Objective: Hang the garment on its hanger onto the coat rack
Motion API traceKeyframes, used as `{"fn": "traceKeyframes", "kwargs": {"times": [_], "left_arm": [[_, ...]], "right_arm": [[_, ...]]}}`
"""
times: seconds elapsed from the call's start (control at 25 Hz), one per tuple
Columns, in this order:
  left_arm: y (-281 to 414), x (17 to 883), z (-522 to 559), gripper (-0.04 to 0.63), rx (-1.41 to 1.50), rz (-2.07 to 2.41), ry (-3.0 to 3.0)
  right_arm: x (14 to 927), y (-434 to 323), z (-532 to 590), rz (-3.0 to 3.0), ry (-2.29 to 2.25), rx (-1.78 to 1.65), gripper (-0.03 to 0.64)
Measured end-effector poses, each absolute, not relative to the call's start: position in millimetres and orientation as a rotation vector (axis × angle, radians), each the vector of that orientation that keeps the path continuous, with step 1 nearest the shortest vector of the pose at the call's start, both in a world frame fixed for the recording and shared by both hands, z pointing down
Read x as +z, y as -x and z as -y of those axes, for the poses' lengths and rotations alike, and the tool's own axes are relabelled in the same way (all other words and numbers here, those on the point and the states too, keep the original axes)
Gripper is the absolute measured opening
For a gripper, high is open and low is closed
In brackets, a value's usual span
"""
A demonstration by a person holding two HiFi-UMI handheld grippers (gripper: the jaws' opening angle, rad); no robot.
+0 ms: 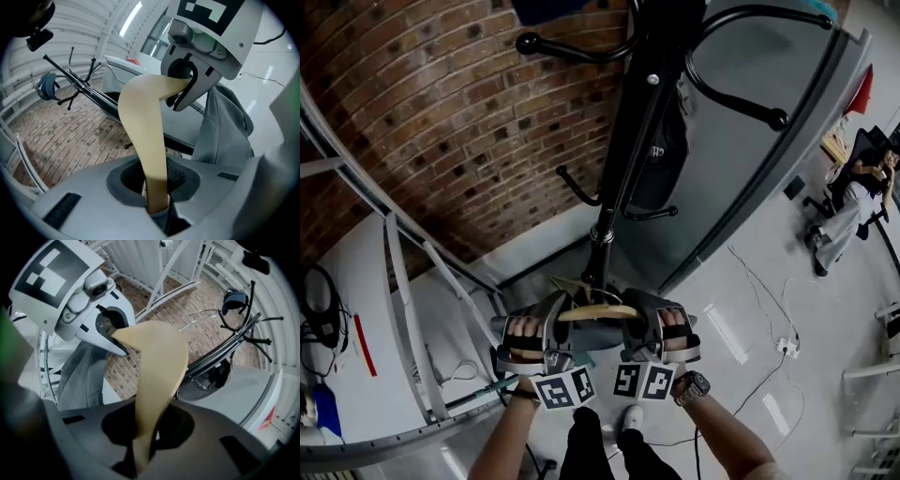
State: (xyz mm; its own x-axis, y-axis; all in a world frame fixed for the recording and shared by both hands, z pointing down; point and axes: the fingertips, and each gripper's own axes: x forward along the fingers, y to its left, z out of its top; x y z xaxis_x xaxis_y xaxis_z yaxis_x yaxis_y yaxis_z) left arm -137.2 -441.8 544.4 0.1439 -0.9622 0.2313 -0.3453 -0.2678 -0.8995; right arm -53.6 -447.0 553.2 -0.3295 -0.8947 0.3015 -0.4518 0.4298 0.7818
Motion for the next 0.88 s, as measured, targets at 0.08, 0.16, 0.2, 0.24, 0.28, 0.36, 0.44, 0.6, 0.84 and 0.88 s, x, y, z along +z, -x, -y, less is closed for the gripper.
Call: {"fn": "traceKeyframes", "kwargs": {"times": [0.08,0.16,0.2,0.24,0.28,0.36,0.44,0.6,0.84,0.88], "left_arm": [[142,560,456,0.060,-1.137,-1.256,1.734],[145,575,470,0.060,-1.150,-1.246,1.746],[146,582,475,0.060,-1.155,-1.239,1.753],[147,589,480,0.061,-1.159,-1.234,1.760],[148,596,485,0.060,-1.162,-1.230,1.767],[150,609,493,0.060,-1.169,-1.222,1.782],[152,621,499,0.061,-1.177,-1.214,1.797],[156,640,512,0.061,-1.198,-1.209,1.826],[154,662,527,0.061,-1.215,-1.171,1.862],[154,664,529,0.061,-1.213,-1.164,1.863]], "right_arm": [[568,58,460,1.933,-1.136,-0.757,0.054],[582,62,473,1.919,-1.133,-0.751,0.054],[589,63,479,1.913,-1.128,-0.747,0.054],[595,64,484,1.907,-1.123,-0.745,0.054],[602,65,488,1.901,-1.117,-0.743,0.054],[615,66,495,1.891,-1.105,-0.735,0.054],[628,68,500,1.885,-1.096,-0.711,0.054],[646,71,512,1.878,-1.084,-0.678,0.054],[671,69,521,1.863,-1.085,-0.611,0.054],[674,69,524,1.859,-1.087,-0.610,0.054]]}}
